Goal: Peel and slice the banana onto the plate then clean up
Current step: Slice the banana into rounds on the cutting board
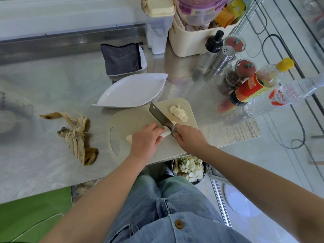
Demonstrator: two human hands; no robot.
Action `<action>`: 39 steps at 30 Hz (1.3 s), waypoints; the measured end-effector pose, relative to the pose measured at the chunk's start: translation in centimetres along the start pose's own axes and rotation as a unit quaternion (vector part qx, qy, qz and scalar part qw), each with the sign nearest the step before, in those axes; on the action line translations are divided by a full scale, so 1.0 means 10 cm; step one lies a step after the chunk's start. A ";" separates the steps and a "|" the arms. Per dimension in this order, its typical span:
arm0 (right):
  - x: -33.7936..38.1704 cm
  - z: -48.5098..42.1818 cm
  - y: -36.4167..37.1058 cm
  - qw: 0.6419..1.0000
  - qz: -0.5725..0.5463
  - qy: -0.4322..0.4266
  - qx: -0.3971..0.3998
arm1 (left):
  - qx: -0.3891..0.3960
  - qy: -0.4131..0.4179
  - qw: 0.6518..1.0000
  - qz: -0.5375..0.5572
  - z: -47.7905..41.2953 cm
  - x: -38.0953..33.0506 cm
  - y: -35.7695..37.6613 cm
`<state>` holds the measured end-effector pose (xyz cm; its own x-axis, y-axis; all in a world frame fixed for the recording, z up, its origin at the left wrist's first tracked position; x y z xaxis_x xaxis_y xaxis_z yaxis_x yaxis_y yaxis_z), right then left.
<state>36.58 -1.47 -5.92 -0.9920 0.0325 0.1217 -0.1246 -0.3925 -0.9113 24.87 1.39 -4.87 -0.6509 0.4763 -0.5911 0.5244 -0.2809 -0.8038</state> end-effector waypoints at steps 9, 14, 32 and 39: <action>-0.05 0.09 -0.26 0.999 -0.004 -0.019 -0.034 | 0.001 0.002 1.000 -0.003 0.00 -0.02 -0.02; -0.02 0.14 -0.30 0.999 -0.003 -0.031 -0.024 | 0.003 -0.002 1.000 -0.006 0.00 -0.01 -0.02; 0.03 -0.02 0.03 1.000 -0.013 0.004 -0.001 | 0.000 0.007 1.000 -0.001 0.01 -0.02 -0.02; -0.04 0.10 -0.21 1.000 -0.015 -0.011 -0.025 | -0.008 0.012 1.000 -0.007 0.06 0.01 -0.07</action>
<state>37.21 -1.58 -3.61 -0.9872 0.0226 0.1581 -0.1561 -0.3461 -0.9251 24.13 1.17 -4.41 -0.6453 0.5002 -0.5774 0.5241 -0.2600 -0.8110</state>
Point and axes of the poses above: each hand's wrist, its own z-axis away from the middle knuckle, its own y-axis out of the palm, x = y × z, the point moved 10 cm from there along -z, towards the middle knuckle, and after that the axes turned 15 degrees about z, right-handed, at the moved point
